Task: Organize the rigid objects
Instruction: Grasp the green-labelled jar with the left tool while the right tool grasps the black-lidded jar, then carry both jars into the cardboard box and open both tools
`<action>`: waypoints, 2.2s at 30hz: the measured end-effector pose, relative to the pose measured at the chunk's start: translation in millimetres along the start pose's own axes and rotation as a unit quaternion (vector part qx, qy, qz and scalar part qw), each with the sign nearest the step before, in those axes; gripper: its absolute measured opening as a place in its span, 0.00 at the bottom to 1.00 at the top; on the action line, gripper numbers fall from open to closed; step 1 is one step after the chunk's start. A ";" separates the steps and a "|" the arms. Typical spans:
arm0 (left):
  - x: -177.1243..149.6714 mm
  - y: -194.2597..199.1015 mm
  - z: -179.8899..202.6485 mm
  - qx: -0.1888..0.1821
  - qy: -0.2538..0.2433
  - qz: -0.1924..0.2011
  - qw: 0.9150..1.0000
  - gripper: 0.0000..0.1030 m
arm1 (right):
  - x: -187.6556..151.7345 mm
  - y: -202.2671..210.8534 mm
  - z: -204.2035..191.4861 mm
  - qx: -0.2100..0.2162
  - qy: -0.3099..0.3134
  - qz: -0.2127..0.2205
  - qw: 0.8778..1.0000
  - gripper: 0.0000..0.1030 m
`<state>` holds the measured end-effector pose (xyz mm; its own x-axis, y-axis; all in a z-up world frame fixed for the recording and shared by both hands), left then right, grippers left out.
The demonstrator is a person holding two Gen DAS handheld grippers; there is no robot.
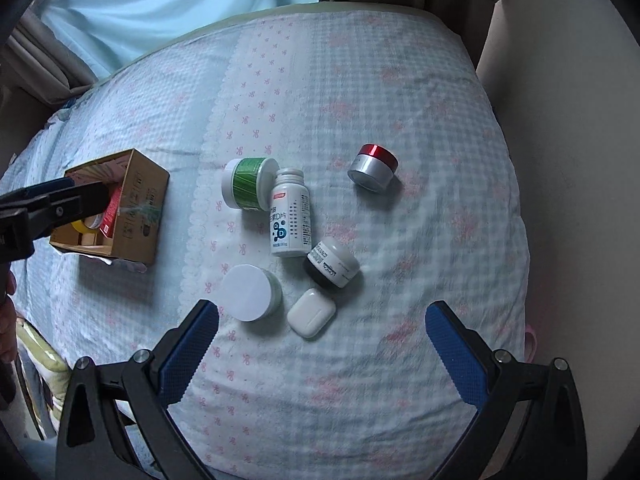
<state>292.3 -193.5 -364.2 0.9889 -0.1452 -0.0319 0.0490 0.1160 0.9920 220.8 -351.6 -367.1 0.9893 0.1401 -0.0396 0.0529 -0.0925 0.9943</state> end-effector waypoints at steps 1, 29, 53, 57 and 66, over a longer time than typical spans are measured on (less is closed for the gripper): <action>7.3 -9.2 2.9 0.000 -0.004 -0.007 1.000 1.00 | 3.9 -6.2 1.7 -0.005 0.009 -0.003 1.000 1.00; 94.3 -162.1 3.8 -0.016 -0.003 -0.124 0.992 0.58 | 35.8 -171.6 -3.4 -0.110 0.227 -0.133 0.958 0.65; 101.6 -162.0 4.1 0.013 -0.011 -0.106 0.994 0.52 | 68.1 -166.7 9.2 -0.082 0.185 -0.150 0.968 0.49; 95.7 -140.3 0.7 0.020 -0.009 -0.078 0.997 0.52 | 75.3 -152.4 19.7 -0.079 0.159 -0.139 0.974 0.46; 77.3 -60.5 -1.1 0.010 -0.010 -0.021 1.000 0.52 | 80.3 -102.1 37.3 -0.060 0.079 -0.117 0.988 0.44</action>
<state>366.0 -210.7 -426.8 0.9831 -0.1688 -0.0713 0.0872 0.0890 0.9922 299.9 -367.7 -475.5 0.9177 0.2976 -0.2630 0.2515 0.0771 0.9648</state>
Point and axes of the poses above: each gripper's, at about its wrist camera, not at the fingertips, and y roughly against the way its jaws point, z to its right, x to its top, the point moved 4 cm from there along -y, roughly the way its jaws point, and after that the axes turned 15 degrees about -z, right-handed, at the moved point
